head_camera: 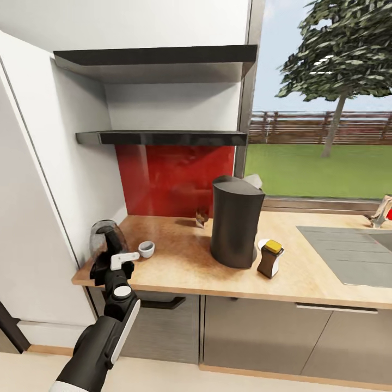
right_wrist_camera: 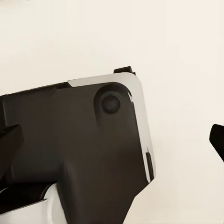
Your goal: Set up a coffee station on the kitchen countertop: keep the coffee maker on the countertop, move the bottle of coffee from the kitchen shelf to the counter next to the coffee maker, place a paper coffee filter on top of the coffee maker, put the saucer next to the coffee maker with the coffee cup on the saucer, and place the electric kettle next to the coffee maker.
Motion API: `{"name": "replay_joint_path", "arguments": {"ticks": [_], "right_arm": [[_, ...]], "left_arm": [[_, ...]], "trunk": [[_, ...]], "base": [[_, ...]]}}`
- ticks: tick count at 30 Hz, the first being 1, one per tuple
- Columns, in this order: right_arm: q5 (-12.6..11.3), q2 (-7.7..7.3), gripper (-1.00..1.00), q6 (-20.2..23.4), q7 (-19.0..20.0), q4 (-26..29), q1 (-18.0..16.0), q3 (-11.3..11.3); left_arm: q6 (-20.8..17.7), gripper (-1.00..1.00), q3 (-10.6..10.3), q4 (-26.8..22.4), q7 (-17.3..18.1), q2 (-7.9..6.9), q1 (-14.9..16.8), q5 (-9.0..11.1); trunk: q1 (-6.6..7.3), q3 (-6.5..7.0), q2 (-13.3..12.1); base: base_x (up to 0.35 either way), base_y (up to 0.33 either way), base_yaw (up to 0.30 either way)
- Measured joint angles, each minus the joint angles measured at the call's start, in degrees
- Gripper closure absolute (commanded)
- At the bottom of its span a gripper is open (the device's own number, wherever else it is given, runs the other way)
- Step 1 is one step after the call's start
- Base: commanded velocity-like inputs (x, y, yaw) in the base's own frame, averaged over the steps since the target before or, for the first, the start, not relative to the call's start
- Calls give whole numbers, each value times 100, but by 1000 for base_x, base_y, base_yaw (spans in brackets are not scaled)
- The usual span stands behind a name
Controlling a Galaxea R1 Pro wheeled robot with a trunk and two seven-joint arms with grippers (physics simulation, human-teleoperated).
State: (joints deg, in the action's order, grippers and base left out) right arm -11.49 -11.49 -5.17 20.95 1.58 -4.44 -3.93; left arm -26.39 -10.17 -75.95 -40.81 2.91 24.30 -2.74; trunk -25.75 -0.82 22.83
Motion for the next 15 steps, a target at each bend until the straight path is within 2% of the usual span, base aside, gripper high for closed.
{"name": "replay_joint_path", "arguments": {"ticks": [4, 10, 15], "right_arm": [[0, -3, -100, 0, 0, -5, 0, 0], [0, -3, -100, 0, 0, -8, 0, 0], [0, -2, -100, 0, 0, -9, 0, 0]], "left_arm": [[21, -100, 5, 12, 5, -7, 0, 141], [23, -100, 6, 14, 7, -3, 2, 169], [19, -100, 6, 14, 3, -2, 8, 168]], "trunk": [[1, 0, 0], [0, 0, 0], [2, 0, 0]], "base": [[87, 0, 0], [30, 0, 0], [158, 0, 0]]}}
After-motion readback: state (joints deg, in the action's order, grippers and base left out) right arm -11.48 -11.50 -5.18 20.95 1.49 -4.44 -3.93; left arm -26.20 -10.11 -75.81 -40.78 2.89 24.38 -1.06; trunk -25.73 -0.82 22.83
